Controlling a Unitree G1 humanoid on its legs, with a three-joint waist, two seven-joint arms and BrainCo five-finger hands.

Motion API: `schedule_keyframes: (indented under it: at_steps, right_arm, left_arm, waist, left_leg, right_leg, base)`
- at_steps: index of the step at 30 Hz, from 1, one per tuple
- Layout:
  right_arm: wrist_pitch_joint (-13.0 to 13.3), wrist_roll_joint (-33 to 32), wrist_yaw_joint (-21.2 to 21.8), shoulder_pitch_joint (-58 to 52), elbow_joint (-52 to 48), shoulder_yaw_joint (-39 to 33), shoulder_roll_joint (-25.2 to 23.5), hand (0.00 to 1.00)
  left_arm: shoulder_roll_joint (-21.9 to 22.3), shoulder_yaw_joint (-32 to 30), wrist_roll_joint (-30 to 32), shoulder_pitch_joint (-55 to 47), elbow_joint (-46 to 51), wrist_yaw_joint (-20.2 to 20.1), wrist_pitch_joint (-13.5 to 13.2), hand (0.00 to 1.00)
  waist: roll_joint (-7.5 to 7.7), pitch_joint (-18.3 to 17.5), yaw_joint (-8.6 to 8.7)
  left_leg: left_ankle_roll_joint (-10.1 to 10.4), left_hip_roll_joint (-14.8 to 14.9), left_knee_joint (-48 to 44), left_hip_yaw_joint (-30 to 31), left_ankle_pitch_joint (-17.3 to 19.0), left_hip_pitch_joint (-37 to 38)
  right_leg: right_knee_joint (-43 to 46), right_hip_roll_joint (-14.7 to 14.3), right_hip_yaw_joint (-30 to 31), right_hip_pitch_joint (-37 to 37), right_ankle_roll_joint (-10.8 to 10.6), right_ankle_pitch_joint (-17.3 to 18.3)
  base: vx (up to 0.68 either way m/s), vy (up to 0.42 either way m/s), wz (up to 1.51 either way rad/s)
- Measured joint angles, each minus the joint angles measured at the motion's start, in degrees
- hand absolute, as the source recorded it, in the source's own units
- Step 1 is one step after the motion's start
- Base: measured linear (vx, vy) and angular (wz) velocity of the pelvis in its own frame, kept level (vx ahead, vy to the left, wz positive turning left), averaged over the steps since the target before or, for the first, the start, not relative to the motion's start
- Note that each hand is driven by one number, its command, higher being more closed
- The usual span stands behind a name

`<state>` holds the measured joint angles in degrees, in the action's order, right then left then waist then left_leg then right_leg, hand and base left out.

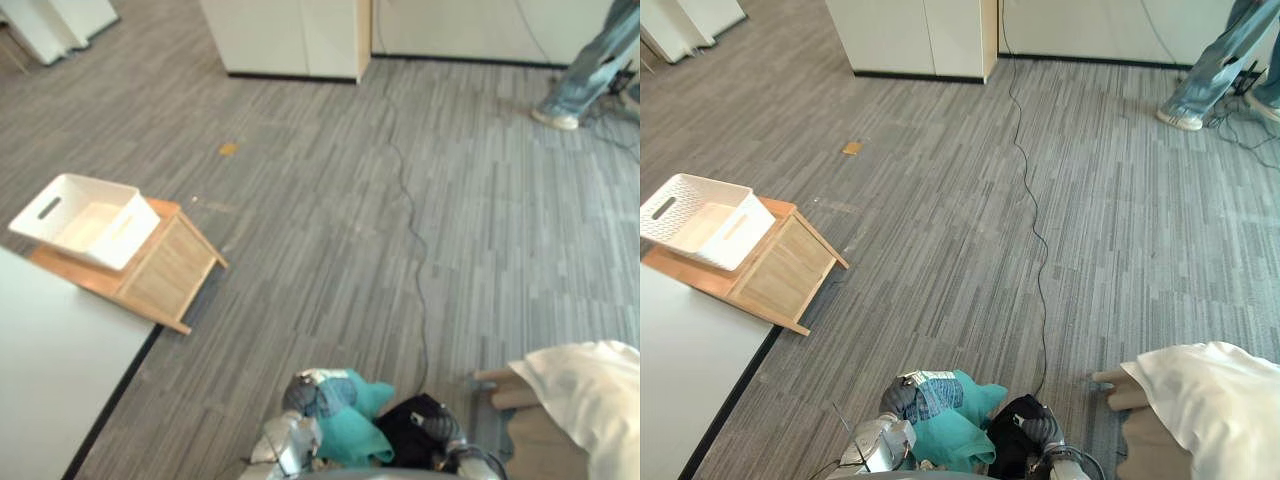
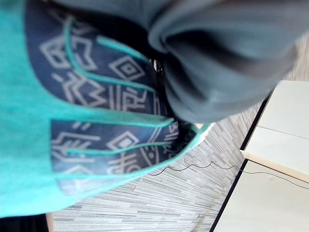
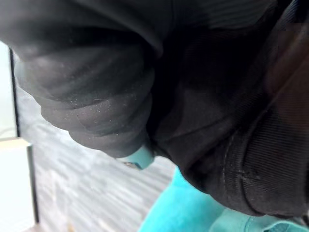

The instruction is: Tidy the bed and pick cloth on bed and put in laundry

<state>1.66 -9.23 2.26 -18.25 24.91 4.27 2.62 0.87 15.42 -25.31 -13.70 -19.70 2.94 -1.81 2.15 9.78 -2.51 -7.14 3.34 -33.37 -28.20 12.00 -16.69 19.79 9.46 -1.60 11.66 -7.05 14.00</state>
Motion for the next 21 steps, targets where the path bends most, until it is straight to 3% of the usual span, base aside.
schedule_keyframes:
  at_steps: [1,2,3,5,6,8,10,11,12,13,14,15,16,18,19,21]
  right_arm:
    - [0.4,0.9,0.5,-1.5,-1.4,0.1,-0.4,1.0]
    - [0.3,0.9,0.6,-1.2,-1.3,0.2,-0.6,1.0]
    - [0.3,0.9,0.8,-0.9,-1.3,0.0,-0.6,1.0]
    - [0.3,0.9,0.9,-0.9,-1.8,-1.0,0.6,1.0]
    - [0.4,0.9,0.9,-0.9,-1.8,-1.7,0.5,1.0]
    - [0.5,0.9,0.8,-1.0,-3.1,-2.2,0.0,1.0]
    - [1.0,0.9,0.4,-0.5,-4.7,-2.6,0.2,1.0]
    - [1.3,0.8,0.2,0.8,-5.1,-2.7,0.1,1.0]
    - [1.3,0.8,0.2,1.1,-5.1,-2.7,0.1,1.0]
    - [1.3,0.8,0.1,1.0,-5.1,-2.5,0.0,1.0]
    - [1.2,0.8,0.1,1.1,-4.8,-2.1,0.1,1.0]
    - [0.8,0.8,0.0,3.3,-4.2,-2.4,1.1,1.0]
    - [0.6,0.8,-0.1,3.7,-4.3,-2.9,1.0,1.0]
    - [0.3,0.9,0.2,3.7,-4.5,-2.8,1.2,1.0]
    - [0.1,0.9,0.3,3.7,-4.5,-2.4,1.2,1.0]
    - [-0.2,1.0,0.4,3.4,-4.6,-0.1,1.3,1.0]
  left_arm:
    - [-0.7,0.7,0.0,-1.0,0.6,-0.3,0.0,1.0]
    - [-1.3,0.9,0.0,-0.7,0.6,-0.4,0.1,1.0]
    - [-1.7,1.6,0.0,-0.2,0.4,-0.3,0.4,1.0]
    - [-1.4,3.1,0.0,-0.1,0.0,-0.3,0.7,1.0]
    - [-1.4,3.3,0.0,-0.3,0.0,-0.3,0.7,1.0]
    - [-1.8,3.1,0.0,0.2,-0.1,-0.2,0.7,1.0]
    - [-1.8,3.2,-0.1,1.4,-0.2,-0.2,0.7,1.0]
    - [-1.7,3.2,-0.1,2.7,-0.3,-0.2,0.7,1.0]
    - [-1.6,3.2,-0.1,3.2,-0.5,-0.2,0.7,1.0]
    - [-1.6,3.1,0.0,3.6,-0.7,0.0,0.7,1.0]
    - [-2.0,2.9,0.0,3.5,-1.4,0.4,0.6,1.0]
    - [0.0,2.4,-0.1,4.4,-3.2,1.2,0.8,1.0]
    - [0.2,2.4,-0.1,4.5,-3.3,1.3,0.7,1.0]
    - [1.2,2.0,-1.4,5.3,-3.4,1.2,-0.1,1.0]
    - [1.2,1.5,-2.0,5.3,-3.5,1.2,-0.1,1.0]
    - [1.1,0.2,-5.6,4.9,-5.4,1.2,-0.2,1.0]
  waist:
    - [1.56,-1.1,0.73]
    - [2.58,-0.9,1.57]
    - [3.55,-0.5,2.01]
    - [0.26,1.2,2.01]
    - [-1.5,1.5,2.56]
    - [-2.85,1.7,3.51]
    - [-3.62,2.0,4.41]
    - [-5.29,2.8,4.93]
    - [-5.08,2.7,4.95]
    - [-3.87,2.2,4.7]
    - [-4.47,2.3,4.68]
    - [-8.01,2.4,4.66]
    - [-8.16,2.4,4.79]
    - [-8.13,2.4,5.01]
    - [-8.15,2.4,4.92]
    - [-7.97,2.5,4.66]
  left_leg:
    - [0.2,-3.9,11.2,2.9,2.9,7.1]
    - [0.2,-5.3,12.6,4.3,2.7,8.5]
    - [0.1,-6.6,14.9,5.9,2.8,11.6]
    - [0.2,-6.0,20.5,10.1,2.7,20.5]
    - [0.4,-5.0,22.5,12.1,2.6,23.6]
    - [1.3,-3.8,23.3,15.0,2.1,26.3]
    - [6.1,-1.7,23.2,17.7,2.9,28.2]
    - [10.0,1.2,23.3,18.7,5.1,29.9]
    - [11.5,2.1,23.4,18.8,6.0,30.8]
    - [13.6,2.9,23.8,19.0,7.2,32.5]
    - [15.8,5.1,24.5,19.9,8.5,35.6]
    - [18.9,9.5,24.6,19.6,5.9,36.1]
    - [19.2,9.8,24.7,20.0,3.1,36.0]
    - [18.1,12.7,19.8,20.6,-6.2,34.8]
    - [16.8,14.0,16.0,20.9,-8.4,33.2]
    - [9.0,18.3,-2.9,23.9,-22.1,24.1]
  right_leg:
    - [22.5,2.1,-0.7,-8.8,-8.7,-4.1]
    - [29.9,3.5,-0.4,-11.8,-8.1,-4.2]
    - [37.6,5.2,-2.4,-15.2,-5.9,-3.1]
    - [44.2,6.5,-9.7,-19.7,0.8,0.1]
    - [43.8,6.1,-11.6,-22.1,2.0,1.7]
    - [38.1,5.4,-12.7,-28.5,2.5,4.0]
    - [25.5,4.2,-11.8,-34.1,2.4,3.3]
    - [10.4,2.4,-8.5,-37.1,2.6,-2.4]
    - [3.2,2.2,-6.6,-37.6,2.7,-6.3]
    - [-5.1,2.4,-3.9,-37.9,2.6,-12.0]
    - [-5.8,1.8,-2.4,-37.3,2.5,-25.0]
    - [0.3,-1.4,-3.4,-38.8,3.8,-22.5]
    - [3.7,-1.7,-3.4,-40.0,3.9,-20.0]
    - [10.6,-3.8,-5.7,-40.1,6.3,-11.8]
    - [10.8,-4.7,-6.3,-39.3,7.2,-10.6]
    - [4.6,-9.2,-7.5,-31.8,9.8,-8.1]
  base:
    - [0.39,0.214,0.43]
    - [0.5,0.185,0.82]
    - [0.43,0.051,0.78]
    - [0.64,0.049,0.75]
    - [0.59,0.014,0.72]
    - [0.56,-0.157,1.01]
    - [0.63,-0.286,1.17]
    - [0.49,-0.305,1.04]
    - [0.77,-0.488,1.12]
    - [0.54,-0.37,0.85]
    - [0.81,-0.537,0.58]
    - [0.65,-0.45,0.32]
    - [0.74,-0.537,0.11]
    - [0.58,-0.489,0.15]
    - [0.56,-0.454,-0.09]
    - [0.57,-0.397,-0.2]
